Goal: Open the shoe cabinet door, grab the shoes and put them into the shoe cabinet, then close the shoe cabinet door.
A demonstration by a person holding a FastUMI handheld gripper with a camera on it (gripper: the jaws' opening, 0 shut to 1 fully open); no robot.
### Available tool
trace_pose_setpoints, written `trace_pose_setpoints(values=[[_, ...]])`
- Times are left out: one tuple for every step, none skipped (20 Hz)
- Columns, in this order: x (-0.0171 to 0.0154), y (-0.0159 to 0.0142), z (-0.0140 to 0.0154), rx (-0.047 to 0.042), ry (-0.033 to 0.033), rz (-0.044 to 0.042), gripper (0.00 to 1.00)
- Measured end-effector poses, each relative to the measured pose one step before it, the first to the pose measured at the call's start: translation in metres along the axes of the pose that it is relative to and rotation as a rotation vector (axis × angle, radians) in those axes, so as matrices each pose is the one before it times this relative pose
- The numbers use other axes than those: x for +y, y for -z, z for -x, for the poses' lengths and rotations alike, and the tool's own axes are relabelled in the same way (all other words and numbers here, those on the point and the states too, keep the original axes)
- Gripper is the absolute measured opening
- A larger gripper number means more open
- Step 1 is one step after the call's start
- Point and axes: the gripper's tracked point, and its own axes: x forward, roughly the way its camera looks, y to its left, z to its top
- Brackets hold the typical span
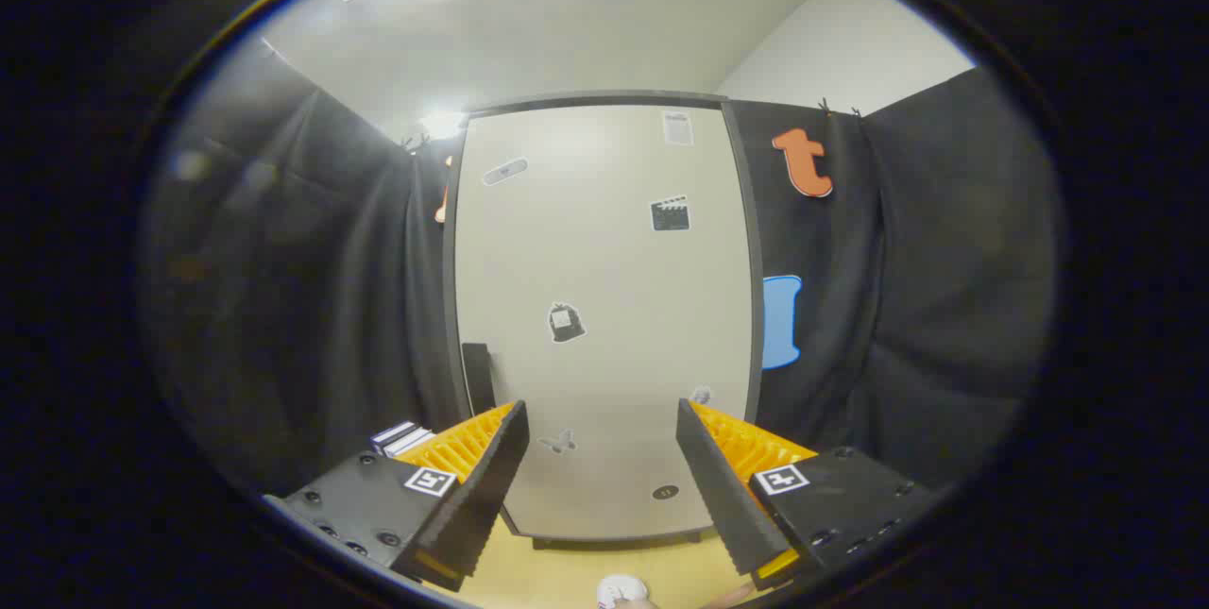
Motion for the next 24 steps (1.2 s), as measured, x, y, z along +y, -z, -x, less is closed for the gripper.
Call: trace_pose_setpoints(values=[[0.00021, 0.00043, -0.00075, 0.00238, -0.00166, 0.00470, 0.98], [0.00031, -0.00020, 0.00028, -0.00051, -0.00144, 0.00197, 0.98], [0.00062, -0.00090, -0.00032, -0.00185, -0.00408, -0.00099, 0.98], [0.00000, 0.00008, -0.00046, -0.00155, -0.00071, -0.00153, 0.98], [-0.00050, -0.00068, -0.00048, -0.00011, 0.00153, -0.00212, 0.98], [-0.00039, -0.00034, -0.00002, -0.00059, -0.00102, -0.00106, 0.98], [-0.00001, -0.00141, -0.00019, -0.00124, -0.00245, -0.00006, 0.98], [0.00017, -0.00048, 0.00067, -0.00061, -0.00235, 0.00027, 0.98], [-0.00020, -0.00035, -0.00065, 0.00081, 0.00012, -0.00035, 0.98], [-0.00018, 0.00050, 0.00008, 0.00087, -0.00009, -0.00203, 0.98], [0.00006, -0.00045, -0.00028, 0.00037, 0.00024, -0.00235, 0.98], [0.00039, -0.00046, 0.00026, 0.00024, 0.00026, -0.00208, 0.98], [0.00067, -0.00018, 0.00000, -0.00022, 0.00046, -0.00025, 0.98], [0.00099, 0.00105, -0.00013, 0.00022, 0.00026, -0.00040, 0.98], [0.00063, 0.00005, -0.00109, 0.00139, 0.00000, -0.00020, 0.98], [0.00049, 0.00122, -0.00058, 0.00277, 0.00151, 0.00052, 0.98], [-0.00050, 0.00068, -0.00104, 0.00302, 0.00275, -0.00084, 0.98], [-0.00130, 0.00007, -0.00113, 0.00394, 0.00311, -0.00263, 0.98], [-0.00164, -0.00018, -0.00066, 0.00232, 0.00417, -0.00250, 0.98], [-0.00157, -0.00052, -0.00055, 0.00117, 0.00271, -0.00024, 0.98], [-0.00069, 0.00001, -0.00193, 0.00028, -0.00249, 0.00051, 0.98], [0.00129, 0.00045, -0.00179, 0.00083, -0.01183, 0.00276, 0.98], [0.00062, 0.00009, -0.00123, 0.00356, -0.00865, 0.00541, 0.98], [0.00025, 0.00092, -0.00291, 0.00593, -0.00981, 0.00465, 0.98]])
